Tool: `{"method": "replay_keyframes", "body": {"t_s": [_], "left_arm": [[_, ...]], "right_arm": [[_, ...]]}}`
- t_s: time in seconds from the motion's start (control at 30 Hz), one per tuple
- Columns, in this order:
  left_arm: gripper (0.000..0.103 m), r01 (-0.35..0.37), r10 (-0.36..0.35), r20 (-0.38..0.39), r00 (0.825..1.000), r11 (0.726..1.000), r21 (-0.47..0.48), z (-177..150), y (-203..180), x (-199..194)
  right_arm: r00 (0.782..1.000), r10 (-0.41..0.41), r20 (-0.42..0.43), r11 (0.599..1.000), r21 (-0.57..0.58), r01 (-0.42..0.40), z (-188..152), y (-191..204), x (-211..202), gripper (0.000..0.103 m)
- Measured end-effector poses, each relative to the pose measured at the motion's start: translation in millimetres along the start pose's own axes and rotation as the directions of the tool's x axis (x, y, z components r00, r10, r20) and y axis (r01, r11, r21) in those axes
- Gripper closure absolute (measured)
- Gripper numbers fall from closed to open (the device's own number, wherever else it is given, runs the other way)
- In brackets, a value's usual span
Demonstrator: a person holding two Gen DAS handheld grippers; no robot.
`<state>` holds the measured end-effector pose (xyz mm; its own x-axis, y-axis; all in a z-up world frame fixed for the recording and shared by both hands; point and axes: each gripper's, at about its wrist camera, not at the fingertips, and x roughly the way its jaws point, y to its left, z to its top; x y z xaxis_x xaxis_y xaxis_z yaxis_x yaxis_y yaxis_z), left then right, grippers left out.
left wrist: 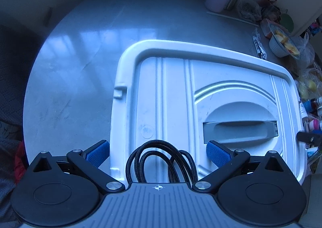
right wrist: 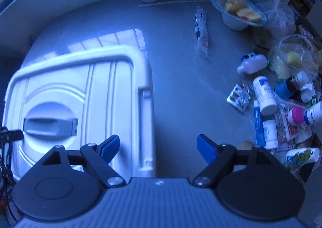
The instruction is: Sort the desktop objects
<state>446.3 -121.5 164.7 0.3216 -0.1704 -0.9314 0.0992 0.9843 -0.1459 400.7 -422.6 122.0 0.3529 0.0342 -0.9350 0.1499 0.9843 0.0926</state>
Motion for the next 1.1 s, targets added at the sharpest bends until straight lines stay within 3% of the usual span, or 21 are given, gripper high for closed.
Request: {"method": "replay_keyframes", "body": {"t_s": [0.17,0.23,0.3,0.37,0.47,0.6,0.73,0.8,0.87,0.9,1.03,1.1], "left_arm": [[0.000,0.012,-0.008,0.060,0.998,0.998,-0.062,-12,5,-4],[0.000,-0.010,0.016,0.139,0.990,0.999,-0.048,-20,1,-13],[0.000,-0.023,0.031,0.235,0.971,0.999,-0.039,-31,-2,-26],[0.000,-0.007,0.023,0.334,0.942,0.999,-0.049,-47,-4,-41],[0.000,-0.009,0.041,0.474,0.879,0.998,-0.070,-81,-7,-64],[0.000,-0.054,0.076,0.601,0.796,0.997,-0.056,-131,-13,-96],[0.000,-0.094,0.138,0.664,0.735,0.990,-0.102,-185,-19,-132],[0.000,-0.081,0.141,0.682,0.718,0.990,-0.120,-213,-23,-147],[0.000,-0.091,0.156,0.686,0.711,0.987,-0.130,-243,-26,-153],[0.000,-0.107,0.168,0.678,0.716,0.986,-0.132,-256,-29,-150],[0.000,-0.177,0.186,0.605,0.774,0.981,-0.076,-305,-46,-114],[0.000,-0.198,0.182,0.592,0.785,0.979,-0.038,-332,-53,-98]], "right_arm": [[0.996,-0.006,0.091,0.997,0.071,0.000,-22,5,-14,0.018],[0.988,-0.002,0.156,0.995,0.094,-0.013,-35,7,-23,0.018],[0.975,0.005,0.220,0.994,0.109,-0.030,-49,9,-31,0.018],[0.960,0.025,0.280,0.993,0.105,-0.057,-66,12,-39,0.018],[0.940,0.065,0.336,0.991,0.084,-0.099,-87,15,-49,0.017],[0.926,0.076,0.369,0.991,0.071,-0.110,-115,17,-62,0.016],[0.925,0.104,0.364,0.989,0.063,-0.136,-146,14,-75,0.013],[0.923,0.101,0.372,0.993,0.027,-0.119,-167,18,-80,0.011],[0.919,0.096,0.382,0.995,-0.035,-0.090,-188,23,-81,0.010],[0.919,0.093,0.384,0.995,-0.068,-0.073,-199,26,-80,0.009],[0.928,0.086,0.362,0.990,-0.139,-0.037,-248,39,-60,0.008],[0.933,0.093,0.349,0.991,-0.122,-0.053,-270,41,-48,0.008]]}}
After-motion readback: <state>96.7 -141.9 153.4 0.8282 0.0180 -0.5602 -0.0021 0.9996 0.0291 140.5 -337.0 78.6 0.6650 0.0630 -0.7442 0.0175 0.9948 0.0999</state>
